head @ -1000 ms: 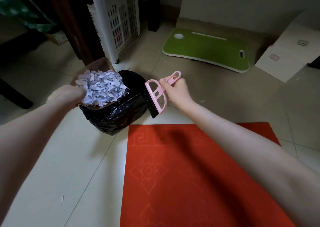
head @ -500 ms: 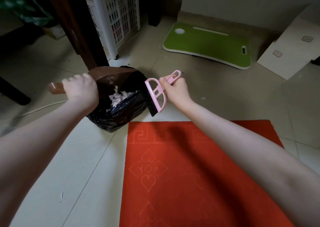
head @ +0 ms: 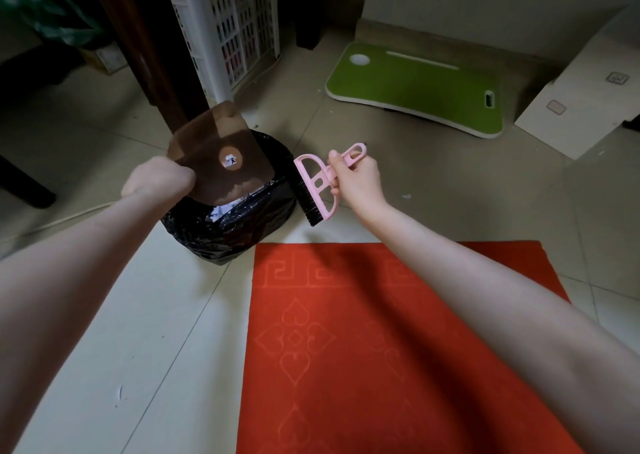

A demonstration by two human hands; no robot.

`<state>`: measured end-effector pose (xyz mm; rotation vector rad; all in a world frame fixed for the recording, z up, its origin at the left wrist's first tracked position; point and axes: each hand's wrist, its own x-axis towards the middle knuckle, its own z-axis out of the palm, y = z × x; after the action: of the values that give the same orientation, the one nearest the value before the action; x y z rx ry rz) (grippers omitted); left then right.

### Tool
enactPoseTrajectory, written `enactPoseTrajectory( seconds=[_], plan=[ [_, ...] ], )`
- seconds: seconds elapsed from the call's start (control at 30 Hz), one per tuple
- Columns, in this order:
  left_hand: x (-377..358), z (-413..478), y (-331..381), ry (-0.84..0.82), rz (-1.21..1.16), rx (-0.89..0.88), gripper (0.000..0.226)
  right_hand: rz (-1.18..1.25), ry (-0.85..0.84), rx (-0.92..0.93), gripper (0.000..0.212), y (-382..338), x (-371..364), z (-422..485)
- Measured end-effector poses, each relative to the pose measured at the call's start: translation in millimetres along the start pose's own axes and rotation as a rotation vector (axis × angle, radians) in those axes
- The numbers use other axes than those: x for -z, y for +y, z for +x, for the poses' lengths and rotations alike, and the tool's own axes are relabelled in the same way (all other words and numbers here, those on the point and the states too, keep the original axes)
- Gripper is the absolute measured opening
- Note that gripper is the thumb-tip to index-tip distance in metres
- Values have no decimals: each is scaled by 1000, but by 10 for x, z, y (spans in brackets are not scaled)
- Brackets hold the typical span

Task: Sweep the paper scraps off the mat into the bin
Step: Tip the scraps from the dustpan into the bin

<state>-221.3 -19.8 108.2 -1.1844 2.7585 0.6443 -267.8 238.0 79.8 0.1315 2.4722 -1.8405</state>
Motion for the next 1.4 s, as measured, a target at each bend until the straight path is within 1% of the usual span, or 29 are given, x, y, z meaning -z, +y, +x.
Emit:
enactPoseTrajectory(
  seconds=[0.07, 0.13, 0.3, 0.47, 0.7, 0.77, 0.8, 0.9, 1.0, 1.07, 1.13, 1.2, 1.27, 1.33, 1.4],
  plan=[
    [-2, 3, -10, -55, -86, 43, 27, 20, 4, 13, 31, -26, -2, -15],
    [-36, 34, -19, -78, -102, 54, 26, 40, 5, 24, 29, -41, -11, -19],
    [-177, 110, -23, -98, 7, 30, 25, 113, 15, 21, 30, -40, -100, 8],
    [-335, 240, -19, -123, 68, -7, 24, 185, -18, 25, 31, -50, -196, 28],
    [-558, 345, -70, -226, 58, -52, 20, 222, -73, 29, 27, -72, -305, 16],
    [-609, 356, -85, -242, 68, -46, 24, 214, -91, 52, 21, -58, -350, 14],
    [-635, 372, -87, -236, 95, -51, 29, 205, -96, 75, 18, -59, -376, 5],
    [-670, 375, -67, -171, 246, -80, 49, 178, -77, 164, 20, -115, -499, -21],
    [-652, 373, -64, -79, 265, -97, 52, 190, -42, 260, 17, -217, -726, 7],
    [-624, 391, -89, -15, 217, -118, 49, 90, -42, 359, 12, -266, -889, 47],
    [-590, 388, -115, 18, 175, -141, 44, -89, -111, 401, 18, -270, -1039, 100],
    [-567, 379, -132, 25, 153, -155, 41, -259, -181, 387, 27, -210, -1197, 136],
    [-562, 352, -132, 21, 144, -169, 40, -433, -240, 368, 32, -131, -1357, 130],
    [-558, 319, -124, 14, 142, -183, 40, -605, -295, 340, 32, -71, -1501, 109],
    [-566, 274, -125, 11, 139, -197, 40, -677, -360, 293, 24, -67, -1604, 73]
  ],
)
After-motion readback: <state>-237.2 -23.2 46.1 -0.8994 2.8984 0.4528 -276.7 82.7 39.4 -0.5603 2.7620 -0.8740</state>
